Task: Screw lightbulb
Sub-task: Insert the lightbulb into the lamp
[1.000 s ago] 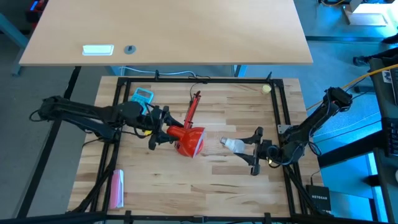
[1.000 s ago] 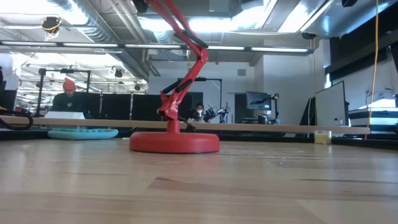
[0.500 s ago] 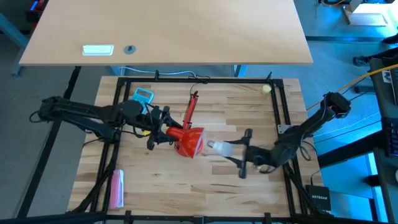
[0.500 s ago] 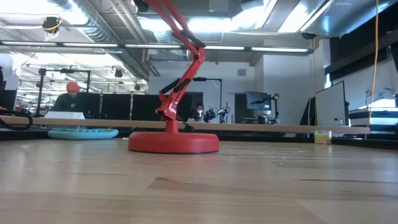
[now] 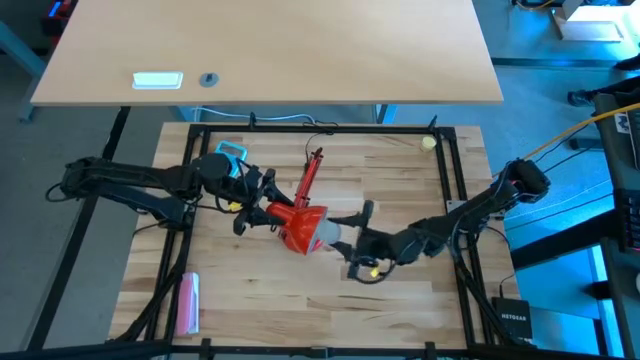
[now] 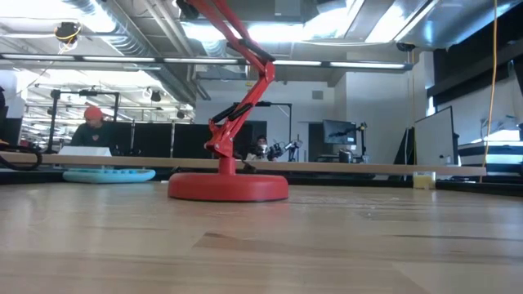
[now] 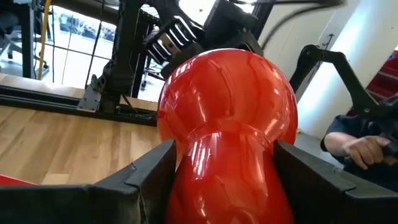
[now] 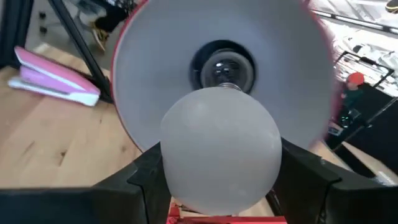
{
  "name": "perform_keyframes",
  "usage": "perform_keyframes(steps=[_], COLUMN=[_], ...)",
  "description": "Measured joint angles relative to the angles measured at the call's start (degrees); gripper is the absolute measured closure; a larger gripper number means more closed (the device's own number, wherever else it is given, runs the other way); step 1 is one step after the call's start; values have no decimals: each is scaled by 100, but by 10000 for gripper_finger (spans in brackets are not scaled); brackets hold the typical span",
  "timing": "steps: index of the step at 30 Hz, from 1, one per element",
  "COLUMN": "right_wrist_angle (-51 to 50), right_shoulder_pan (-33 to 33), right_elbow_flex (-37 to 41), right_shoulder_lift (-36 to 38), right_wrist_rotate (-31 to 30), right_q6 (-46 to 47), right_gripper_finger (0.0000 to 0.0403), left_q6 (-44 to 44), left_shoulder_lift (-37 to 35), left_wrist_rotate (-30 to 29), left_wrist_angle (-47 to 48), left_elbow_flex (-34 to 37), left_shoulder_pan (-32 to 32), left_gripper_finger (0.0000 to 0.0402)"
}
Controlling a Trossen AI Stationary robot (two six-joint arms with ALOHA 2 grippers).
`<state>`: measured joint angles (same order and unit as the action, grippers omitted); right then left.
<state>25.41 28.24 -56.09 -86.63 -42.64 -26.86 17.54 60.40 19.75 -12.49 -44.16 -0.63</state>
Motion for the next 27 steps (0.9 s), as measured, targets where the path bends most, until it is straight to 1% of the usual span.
perform_keyframes(steps=[2,6,12,16,22,27], right_wrist_angle=[-106,-427,-507,-485,-461,-589], right_shoulder_pan=[-25,-135,-197,-272,-117,21], right_elbow_flex=[-209,-555,-673,-679,-683,-702], right_shoulder_lift=[-189,-340,-352,-365,-359,-352], right_wrist_rotate=[-126,-95,-43,142,-75,-477], right_q6=[-71,-65,-69,-15,-117,-676], right_gripper_finger=[178,178,178,178,178,178], left_q6=[36,50,85,66,68,100], left_shoulder_lift=[0,-4,-13,-15,-6,0], left_wrist_rotate=[9,32,37,42,-13,-59], left_wrist_angle=[5,22,24,46,-28,-42], left_elbow_flex=[0,4,9,13,11,4], left_shoulder_pan=[-27,-27,-31,-29,-27,-27], left_gripper_finger=[168,168,168,168,168,168])
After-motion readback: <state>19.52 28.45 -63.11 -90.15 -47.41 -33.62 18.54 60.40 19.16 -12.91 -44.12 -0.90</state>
